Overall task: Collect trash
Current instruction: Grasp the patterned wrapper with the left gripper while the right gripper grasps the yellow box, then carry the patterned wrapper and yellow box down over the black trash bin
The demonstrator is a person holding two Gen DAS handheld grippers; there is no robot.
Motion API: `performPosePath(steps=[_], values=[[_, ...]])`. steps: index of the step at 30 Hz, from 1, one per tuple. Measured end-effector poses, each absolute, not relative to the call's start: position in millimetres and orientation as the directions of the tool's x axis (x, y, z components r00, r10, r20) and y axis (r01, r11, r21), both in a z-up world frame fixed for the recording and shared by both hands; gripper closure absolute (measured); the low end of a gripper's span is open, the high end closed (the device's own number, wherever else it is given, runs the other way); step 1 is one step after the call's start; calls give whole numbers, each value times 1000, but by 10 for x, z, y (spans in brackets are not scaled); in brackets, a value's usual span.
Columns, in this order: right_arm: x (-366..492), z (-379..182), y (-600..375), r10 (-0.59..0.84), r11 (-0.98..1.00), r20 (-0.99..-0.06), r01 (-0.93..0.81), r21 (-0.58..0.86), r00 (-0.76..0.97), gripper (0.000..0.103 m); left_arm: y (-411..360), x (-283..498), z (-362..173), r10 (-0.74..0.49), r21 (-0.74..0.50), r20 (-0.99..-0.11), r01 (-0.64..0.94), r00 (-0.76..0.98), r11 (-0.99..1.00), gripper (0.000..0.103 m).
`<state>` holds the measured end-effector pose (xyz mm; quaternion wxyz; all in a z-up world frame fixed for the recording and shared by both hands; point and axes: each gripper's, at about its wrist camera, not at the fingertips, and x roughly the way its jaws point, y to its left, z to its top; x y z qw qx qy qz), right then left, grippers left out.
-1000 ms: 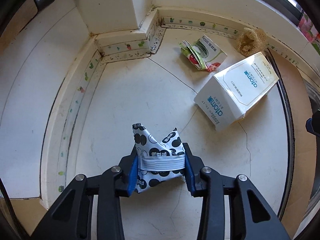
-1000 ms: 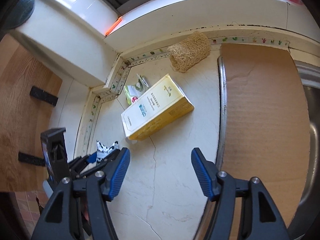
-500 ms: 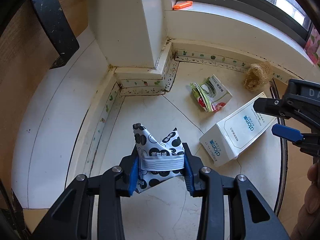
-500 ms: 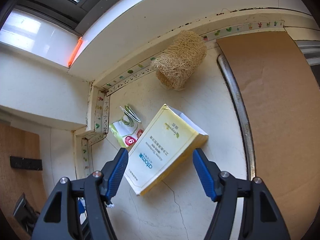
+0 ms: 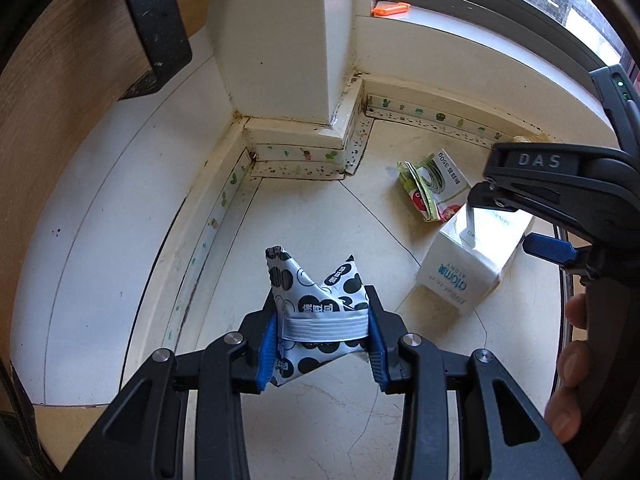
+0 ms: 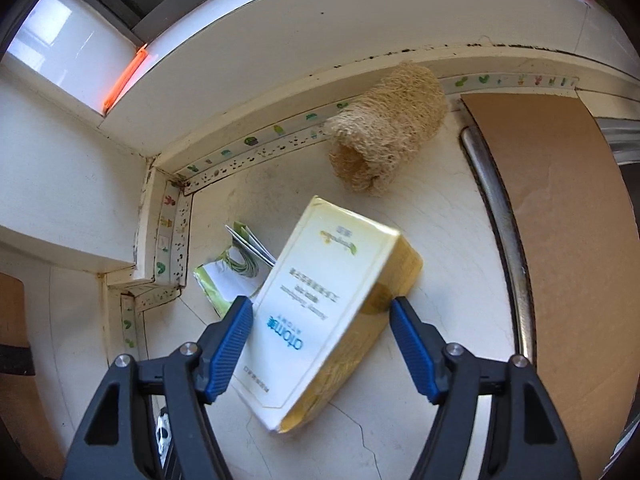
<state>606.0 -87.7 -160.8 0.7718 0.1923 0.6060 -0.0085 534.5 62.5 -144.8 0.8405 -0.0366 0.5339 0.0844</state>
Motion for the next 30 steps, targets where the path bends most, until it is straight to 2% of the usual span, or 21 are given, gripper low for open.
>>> performPosePath(steps=[9, 12, 14, 17, 25, 30], values=[[6117, -1762, -634, 200, 954, -955, 179, 241, 218, 27, 694, 5352, -1522, 85, 8, -913, -191, 398, 982, 67], [6061, -1759, -647, 219, 953, -947, 159, 259, 234, 37, 697, 5328, -1538, 78, 2, -917, -190, 392, 982, 67], [5998, -1748, -689, 231, 952, -945, 148, 269, 229, 52, 694, 5302, -1536, 69, -6, -918, -188, 391, 982, 67], [5852, -1723, -792, 259, 948, -941, 129, 291, 216, 58, 662, 5262, -1524, 50, -22, -920, -179, 388, 984, 67], [5241, -1529, -971, 294, 952, -933, 30, 306, 206, 59, 581, 5105, -1459, -8, -57, -919, -114, 394, 992, 67], [4783, -1395, -1104, 321, 944, -926, 10, 329, 198, 59, 533, 4746, -1329, -41, -77, -914, -73, 404, 994, 67]])
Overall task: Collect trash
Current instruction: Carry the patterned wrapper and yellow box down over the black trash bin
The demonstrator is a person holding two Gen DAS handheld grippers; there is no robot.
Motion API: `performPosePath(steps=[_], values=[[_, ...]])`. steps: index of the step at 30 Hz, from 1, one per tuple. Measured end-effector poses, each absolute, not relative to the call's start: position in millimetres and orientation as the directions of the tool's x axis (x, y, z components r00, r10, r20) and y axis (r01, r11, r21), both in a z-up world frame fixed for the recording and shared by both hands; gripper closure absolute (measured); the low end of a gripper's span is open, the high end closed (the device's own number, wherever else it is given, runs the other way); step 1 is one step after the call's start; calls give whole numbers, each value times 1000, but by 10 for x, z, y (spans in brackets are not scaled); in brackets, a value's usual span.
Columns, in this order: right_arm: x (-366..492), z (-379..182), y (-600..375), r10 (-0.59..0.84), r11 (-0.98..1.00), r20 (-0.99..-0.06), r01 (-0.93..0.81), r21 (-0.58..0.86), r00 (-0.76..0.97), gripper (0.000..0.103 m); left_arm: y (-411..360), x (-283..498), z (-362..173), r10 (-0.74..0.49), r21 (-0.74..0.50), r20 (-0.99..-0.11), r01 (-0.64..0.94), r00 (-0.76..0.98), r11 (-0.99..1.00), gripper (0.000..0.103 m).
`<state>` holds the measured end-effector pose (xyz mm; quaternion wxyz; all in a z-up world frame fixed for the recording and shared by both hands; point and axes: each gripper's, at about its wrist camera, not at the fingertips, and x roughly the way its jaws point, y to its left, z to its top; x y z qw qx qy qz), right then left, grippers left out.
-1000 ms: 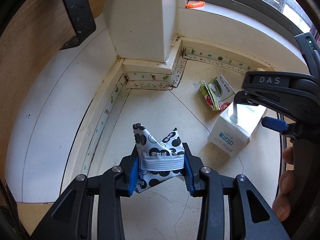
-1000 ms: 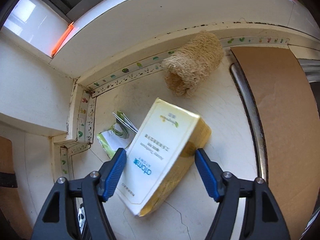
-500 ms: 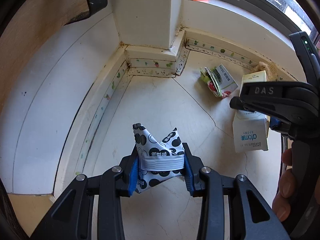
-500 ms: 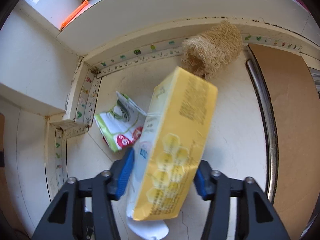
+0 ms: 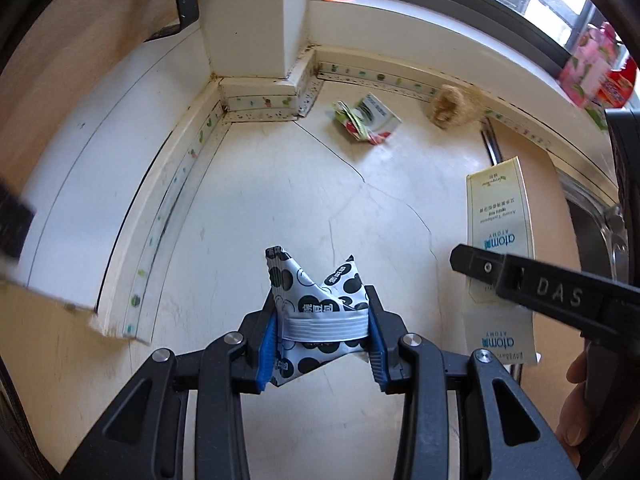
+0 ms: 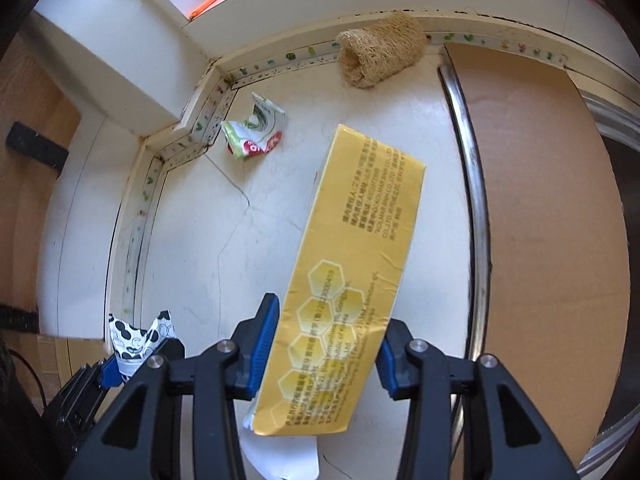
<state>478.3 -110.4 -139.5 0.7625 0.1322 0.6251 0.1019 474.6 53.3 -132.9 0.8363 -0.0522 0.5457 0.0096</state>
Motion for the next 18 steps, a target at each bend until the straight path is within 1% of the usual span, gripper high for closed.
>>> performPosePath(steps=[10, 18], values=[[3794, -1075, -1247, 360, 928, -908, 19, 373, 216, 59, 491, 3716, -1001, -125, -133, -890, 13, 439, 991, 67], [2836, -813, -1330, 354, 929, -895, 8, 370, 270, 59, 357, 2808, -944, -187, -163, -880, 93, 436, 982, 67]])
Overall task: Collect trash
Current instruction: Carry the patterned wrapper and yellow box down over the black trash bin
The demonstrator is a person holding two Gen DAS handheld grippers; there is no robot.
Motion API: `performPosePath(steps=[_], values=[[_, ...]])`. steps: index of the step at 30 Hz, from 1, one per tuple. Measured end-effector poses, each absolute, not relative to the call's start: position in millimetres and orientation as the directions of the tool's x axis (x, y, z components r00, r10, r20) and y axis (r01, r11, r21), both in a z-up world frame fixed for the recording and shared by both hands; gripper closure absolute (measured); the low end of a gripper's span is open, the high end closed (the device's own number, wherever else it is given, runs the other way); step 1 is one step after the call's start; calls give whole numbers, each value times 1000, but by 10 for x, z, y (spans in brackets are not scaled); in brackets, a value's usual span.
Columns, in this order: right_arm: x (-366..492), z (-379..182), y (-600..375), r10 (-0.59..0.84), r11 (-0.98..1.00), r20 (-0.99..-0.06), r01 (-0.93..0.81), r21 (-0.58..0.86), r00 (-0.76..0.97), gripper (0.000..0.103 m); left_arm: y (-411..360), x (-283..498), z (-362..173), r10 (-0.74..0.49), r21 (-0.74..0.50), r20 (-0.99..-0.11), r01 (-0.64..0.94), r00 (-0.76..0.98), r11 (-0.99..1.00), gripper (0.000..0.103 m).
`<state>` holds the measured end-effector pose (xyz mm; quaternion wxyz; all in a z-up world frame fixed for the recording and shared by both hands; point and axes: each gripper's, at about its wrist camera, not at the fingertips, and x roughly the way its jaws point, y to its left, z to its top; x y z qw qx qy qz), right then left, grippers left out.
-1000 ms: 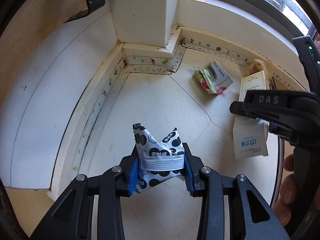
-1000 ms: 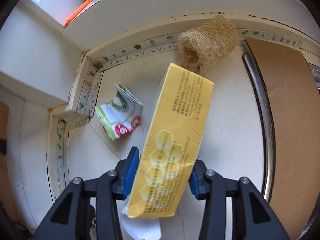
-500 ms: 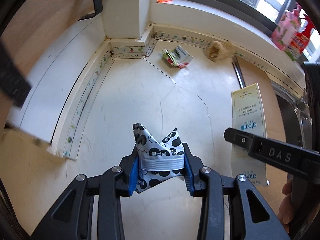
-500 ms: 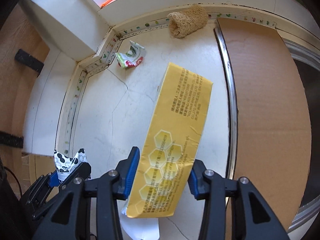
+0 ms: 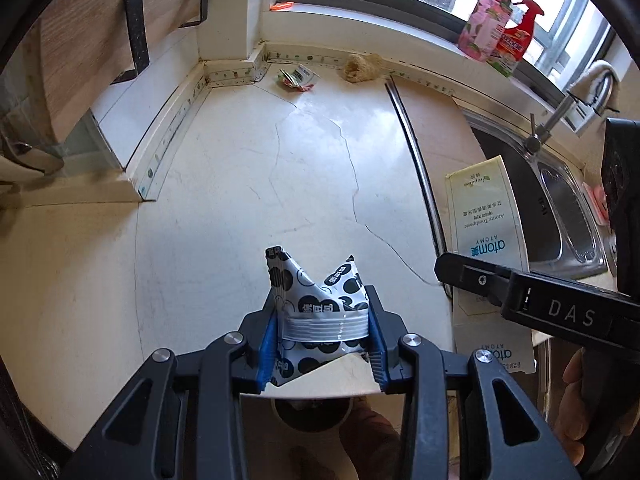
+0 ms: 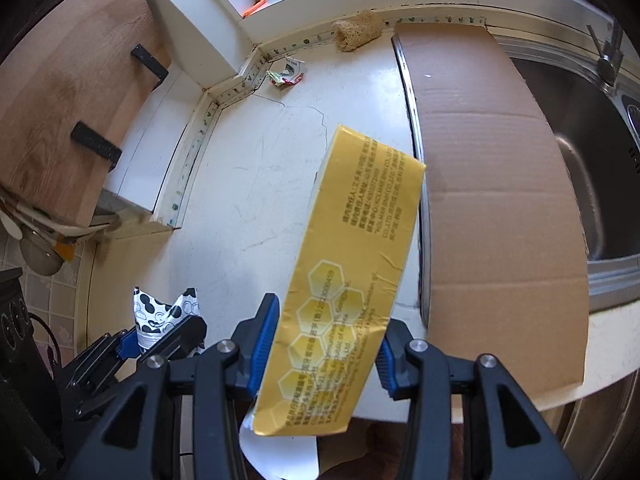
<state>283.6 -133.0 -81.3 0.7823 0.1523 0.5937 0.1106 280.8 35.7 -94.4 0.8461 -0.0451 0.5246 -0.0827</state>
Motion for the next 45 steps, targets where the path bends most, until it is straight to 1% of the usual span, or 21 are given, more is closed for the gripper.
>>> performPosePath(steps=[7, 11, 19, 25, 29, 35, 39, 45], values=[[2065, -748, -1339, 342, 932, -891, 10, 361, 297, 59, 201, 2062, -956, -211, -145, -879, 181, 427, 973, 67], [1627, -774, -1336, 329, 939, -898, -3, 343, 292, 59, 178, 1768, -989, -224, -148, -883, 208, 413, 967, 67], [988, -1037, -1392, 310, 949, -926, -8, 316, 216, 59, 101, 1431, -1228, -236, -159, -910, 238, 340, 958, 67], [749, -1399, -1415, 313, 949, -943, 3, 315, 115, 59, 31, 1292, -1586, -235, -176, -938, 233, 256, 956, 67], [664, -1804, -1408, 315, 949, -949, 9, 316, 30, 59, 15, 1285, -1967, -232, -189, -952, 216, 197, 958, 67], [620, -2622, -1442, 298, 955, -952, 13, 297, -75, 58, 33, 1300, -2815, -231, -212, -967, 162, 110, 964, 67], [649, -3177, -1426, 285, 958, -951, -7, 288, -116, 58, 112, 1328, -3414, -256, -249, -964, 97, 73, 964, 67], [735, -3996, -1430, 269, 961, -949, -13, 275, -166, 56, 181, 1379, -4143, -279, -278, -959, 31, 46, 960, 67]])
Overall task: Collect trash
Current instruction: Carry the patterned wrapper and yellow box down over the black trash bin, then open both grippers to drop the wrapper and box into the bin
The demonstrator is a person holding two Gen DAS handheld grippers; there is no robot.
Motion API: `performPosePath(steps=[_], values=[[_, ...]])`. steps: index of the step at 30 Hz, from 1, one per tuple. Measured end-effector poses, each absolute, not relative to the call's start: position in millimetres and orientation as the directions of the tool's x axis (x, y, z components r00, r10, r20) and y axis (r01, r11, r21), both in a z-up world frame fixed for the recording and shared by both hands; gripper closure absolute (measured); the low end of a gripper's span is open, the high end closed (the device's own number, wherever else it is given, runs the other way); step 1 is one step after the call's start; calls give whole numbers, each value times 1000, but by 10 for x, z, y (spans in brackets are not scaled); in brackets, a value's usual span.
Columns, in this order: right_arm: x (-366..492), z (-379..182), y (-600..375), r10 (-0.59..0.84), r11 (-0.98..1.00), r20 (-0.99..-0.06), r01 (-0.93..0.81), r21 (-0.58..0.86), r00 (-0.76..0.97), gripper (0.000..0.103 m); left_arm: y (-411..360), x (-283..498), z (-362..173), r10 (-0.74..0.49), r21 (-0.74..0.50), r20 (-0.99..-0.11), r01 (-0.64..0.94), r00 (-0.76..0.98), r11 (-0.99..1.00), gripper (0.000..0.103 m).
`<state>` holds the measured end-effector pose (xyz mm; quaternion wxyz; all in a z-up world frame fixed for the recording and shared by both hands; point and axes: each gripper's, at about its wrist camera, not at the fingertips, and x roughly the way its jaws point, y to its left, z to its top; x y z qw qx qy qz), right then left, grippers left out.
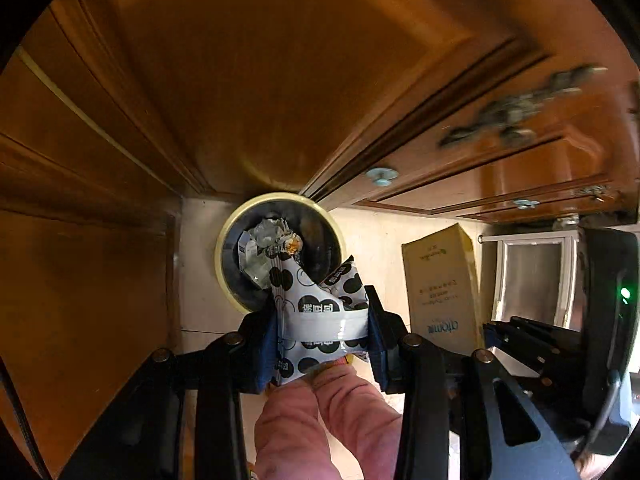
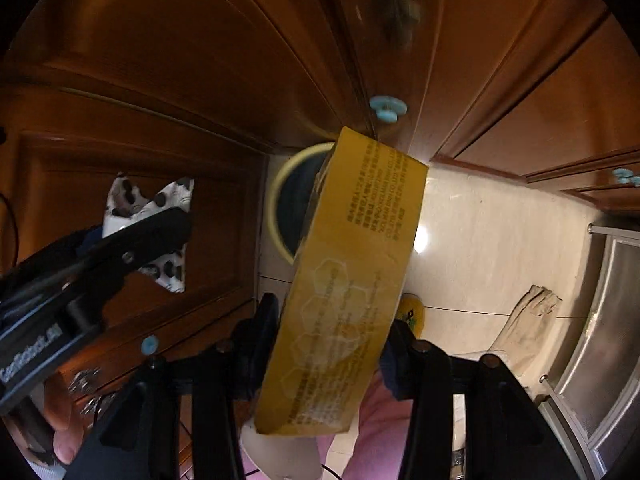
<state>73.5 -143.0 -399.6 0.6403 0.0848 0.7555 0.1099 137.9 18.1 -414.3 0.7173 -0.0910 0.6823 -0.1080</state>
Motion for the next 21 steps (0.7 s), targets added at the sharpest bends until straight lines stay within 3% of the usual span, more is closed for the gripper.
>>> performPosePath(steps=[7, 10, 14, 21], values=[[897, -4626, -1355, 267, 961, -942, -24, 277, -204, 54, 196, 1405, -4642, -285, -285, -958, 2, 34, 959, 66], [946, -4783, -1308, 276, 956, -936, -40, 292, -220, 53, 226, 1426, -4762, -288, -288, -957, -9, 32, 957, 61], [1004, -4831, -1195, 266, 956, -937, -63, 286, -225, 46, 240, 1433, -4797, -293, -293, -956, -20, 25, 956, 43], [1007, -4810, -1268, 254, 960, -941, -62, 274, -222, 43, 325, 1459, -4735, -277, -279, -960, -36, 37, 960, 42]])
